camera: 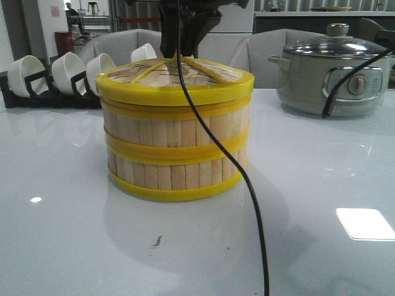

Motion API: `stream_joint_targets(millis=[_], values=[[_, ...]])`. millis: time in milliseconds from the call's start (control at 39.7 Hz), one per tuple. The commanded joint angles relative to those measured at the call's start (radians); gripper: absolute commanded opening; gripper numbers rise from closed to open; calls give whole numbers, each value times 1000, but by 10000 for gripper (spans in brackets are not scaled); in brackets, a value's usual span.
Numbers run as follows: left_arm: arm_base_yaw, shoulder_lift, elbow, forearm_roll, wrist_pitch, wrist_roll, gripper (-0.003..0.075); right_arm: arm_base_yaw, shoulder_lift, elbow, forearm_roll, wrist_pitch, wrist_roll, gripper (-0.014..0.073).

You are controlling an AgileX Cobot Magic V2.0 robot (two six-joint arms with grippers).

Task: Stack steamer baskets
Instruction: 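Lower the lid onto the top basket and open the right gripper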

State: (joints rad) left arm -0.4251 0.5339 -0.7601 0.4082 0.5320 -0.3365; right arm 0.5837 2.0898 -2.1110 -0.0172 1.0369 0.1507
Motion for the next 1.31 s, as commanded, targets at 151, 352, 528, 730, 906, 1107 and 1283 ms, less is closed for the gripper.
stream_joint_targets(millis=[151, 352, 528, 730, 906, 1107, 1283], values=[[-3, 8, -27, 13, -89, 2, 87, -8, -51, -38, -18, -57, -14, 50], [-3, 8, -27, 13, -89, 2, 87, -8, -50, -38, -18, -57, 9, 82], [-3, 8, -27, 13, -89, 2, 87, -8, -49, -38, -18, -57, 9, 267], [-3, 8, -27, 13, -89, 2, 87, -8, -50, -38, -19, -59, 9, 362], [-3, 8, -27, 13, -89, 2, 87, -8, -69, -38, -31, -75, 9, 362], [-3, 8, -27, 13, -89, 2, 87, -20, -145, -33, -80, -86, 9, 362], [-3, 8, -27, 13, -89, 2, 87, -58, -290, 48, -89, -106, 9, 362]])
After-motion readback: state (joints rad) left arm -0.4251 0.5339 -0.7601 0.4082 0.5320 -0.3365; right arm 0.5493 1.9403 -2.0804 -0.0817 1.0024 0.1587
